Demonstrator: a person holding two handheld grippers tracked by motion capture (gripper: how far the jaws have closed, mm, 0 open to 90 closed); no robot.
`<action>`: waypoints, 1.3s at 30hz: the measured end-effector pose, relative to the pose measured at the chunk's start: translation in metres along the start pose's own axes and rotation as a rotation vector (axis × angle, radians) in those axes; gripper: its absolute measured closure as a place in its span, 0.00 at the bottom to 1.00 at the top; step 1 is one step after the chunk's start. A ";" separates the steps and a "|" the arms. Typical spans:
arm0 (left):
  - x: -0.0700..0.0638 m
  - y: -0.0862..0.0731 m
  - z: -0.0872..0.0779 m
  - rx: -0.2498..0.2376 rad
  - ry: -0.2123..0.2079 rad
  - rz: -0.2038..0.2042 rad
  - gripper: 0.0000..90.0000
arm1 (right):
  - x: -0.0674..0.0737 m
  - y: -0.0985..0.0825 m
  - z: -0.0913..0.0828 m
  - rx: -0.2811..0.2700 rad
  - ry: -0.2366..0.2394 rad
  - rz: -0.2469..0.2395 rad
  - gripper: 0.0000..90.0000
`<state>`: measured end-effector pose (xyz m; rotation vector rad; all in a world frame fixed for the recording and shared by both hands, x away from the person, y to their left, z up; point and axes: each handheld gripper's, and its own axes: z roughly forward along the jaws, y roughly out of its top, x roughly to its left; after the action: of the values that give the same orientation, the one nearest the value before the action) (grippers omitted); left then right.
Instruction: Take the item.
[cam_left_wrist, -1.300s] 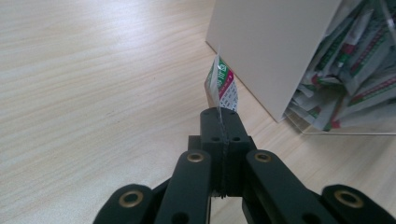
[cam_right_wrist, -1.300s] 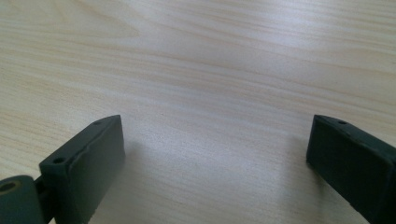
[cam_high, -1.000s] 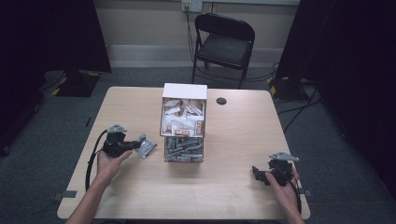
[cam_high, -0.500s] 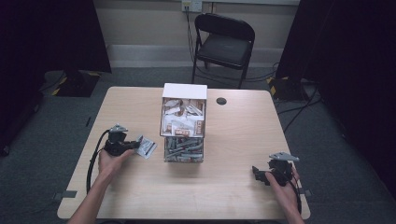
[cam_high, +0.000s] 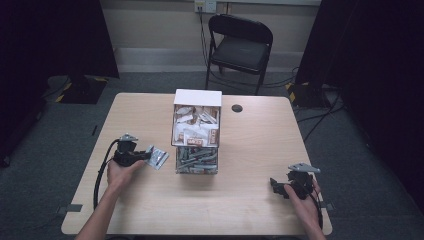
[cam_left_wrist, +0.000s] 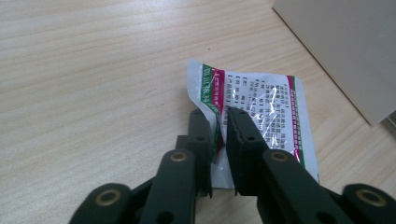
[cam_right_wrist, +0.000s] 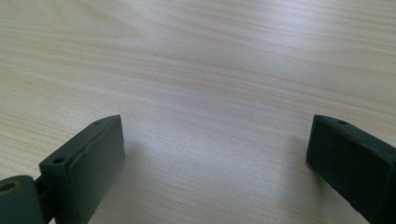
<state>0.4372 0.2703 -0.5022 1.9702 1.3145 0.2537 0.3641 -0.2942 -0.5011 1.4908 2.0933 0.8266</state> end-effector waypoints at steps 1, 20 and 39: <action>0.000 0.000 0.000 0.000 0.000 0.000 0.86 | 0.000 0.000 0.000 0.000 0.000 0.000 0.04; 0.007 0.001 -0.002 -0.008 0.063 -0.036 0.31 | 0.000 0.000 0.000 0.000 0.000 0.000 0.04; 0.007 0.004 -0.023 -0.063 0.077 -0.013 0.19 | 0.000 0.000 0.000 0.000 0.000 0.000 0.04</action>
<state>0.4311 0.2864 -0.4847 1.9147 1.3516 0.3637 0.3641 -0.2942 -0.5011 1.4911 2.0930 0.8266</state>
